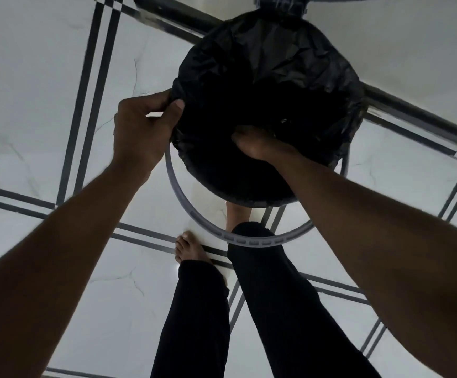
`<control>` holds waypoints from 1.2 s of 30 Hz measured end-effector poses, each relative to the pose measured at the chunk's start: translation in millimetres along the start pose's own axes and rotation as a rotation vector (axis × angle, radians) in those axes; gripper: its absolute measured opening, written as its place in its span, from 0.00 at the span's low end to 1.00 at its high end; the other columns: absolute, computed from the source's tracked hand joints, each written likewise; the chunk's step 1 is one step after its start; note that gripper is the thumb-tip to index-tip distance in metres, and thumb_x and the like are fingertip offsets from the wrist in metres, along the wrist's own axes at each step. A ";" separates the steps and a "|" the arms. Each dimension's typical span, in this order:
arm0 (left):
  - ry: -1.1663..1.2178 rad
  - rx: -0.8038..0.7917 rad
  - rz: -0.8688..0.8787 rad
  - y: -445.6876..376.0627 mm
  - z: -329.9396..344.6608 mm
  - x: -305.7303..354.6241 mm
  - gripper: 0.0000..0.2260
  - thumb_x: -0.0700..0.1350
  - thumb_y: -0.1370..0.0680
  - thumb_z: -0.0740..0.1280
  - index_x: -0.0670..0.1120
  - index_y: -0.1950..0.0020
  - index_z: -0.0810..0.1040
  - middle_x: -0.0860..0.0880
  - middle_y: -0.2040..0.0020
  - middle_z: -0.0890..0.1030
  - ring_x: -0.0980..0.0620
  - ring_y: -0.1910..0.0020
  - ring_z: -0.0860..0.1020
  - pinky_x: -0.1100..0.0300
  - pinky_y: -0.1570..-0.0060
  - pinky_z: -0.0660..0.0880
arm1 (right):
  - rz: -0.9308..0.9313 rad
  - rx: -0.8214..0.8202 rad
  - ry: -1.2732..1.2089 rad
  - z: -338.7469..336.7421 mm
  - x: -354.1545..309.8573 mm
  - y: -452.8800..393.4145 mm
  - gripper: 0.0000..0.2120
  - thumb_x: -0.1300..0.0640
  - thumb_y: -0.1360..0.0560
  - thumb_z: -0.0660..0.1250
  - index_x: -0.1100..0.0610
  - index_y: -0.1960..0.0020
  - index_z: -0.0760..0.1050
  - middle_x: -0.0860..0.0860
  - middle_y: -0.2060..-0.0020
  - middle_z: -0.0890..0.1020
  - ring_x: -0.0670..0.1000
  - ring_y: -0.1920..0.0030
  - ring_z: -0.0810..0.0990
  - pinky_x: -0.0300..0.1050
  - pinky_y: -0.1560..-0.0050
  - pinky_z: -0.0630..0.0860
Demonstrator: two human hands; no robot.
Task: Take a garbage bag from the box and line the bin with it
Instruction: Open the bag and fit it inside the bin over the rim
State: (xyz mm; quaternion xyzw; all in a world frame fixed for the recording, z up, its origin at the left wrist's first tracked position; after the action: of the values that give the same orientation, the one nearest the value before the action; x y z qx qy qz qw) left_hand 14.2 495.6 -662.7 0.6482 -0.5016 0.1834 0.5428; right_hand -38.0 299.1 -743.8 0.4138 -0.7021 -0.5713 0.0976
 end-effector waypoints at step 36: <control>-0.046 0.082 -0.047 4.9 -0.5 7.4 0.14 0.54 0.26 0.72 0.54 0.41 0.81 0.57 0.52 0.83 0.56 0.55 0.84 0.62 0.54 0.81 | 0.052 0.007 0.268 16.7 32.8 24.5 0.39 0.30 0.21 0.45 0.53 0.19 0.50 0.57 0.20 0.56 0.59 0.22 0.60 0.56 0.24 0.60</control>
State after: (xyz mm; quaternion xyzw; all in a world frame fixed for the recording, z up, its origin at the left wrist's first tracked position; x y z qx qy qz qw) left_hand 13.3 493.2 -654.2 0.6857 -0.4904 0.1762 0.5083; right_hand -80.6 288.6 -738.7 0.4685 -0.6953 -0.5055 0.2040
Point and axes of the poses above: each hand's wrist, its own y-axis away from the middle knuckle, its own z-axis out of the palm, x = y × z, the point moved 2 cm from there along -y, towards the middle knuckle
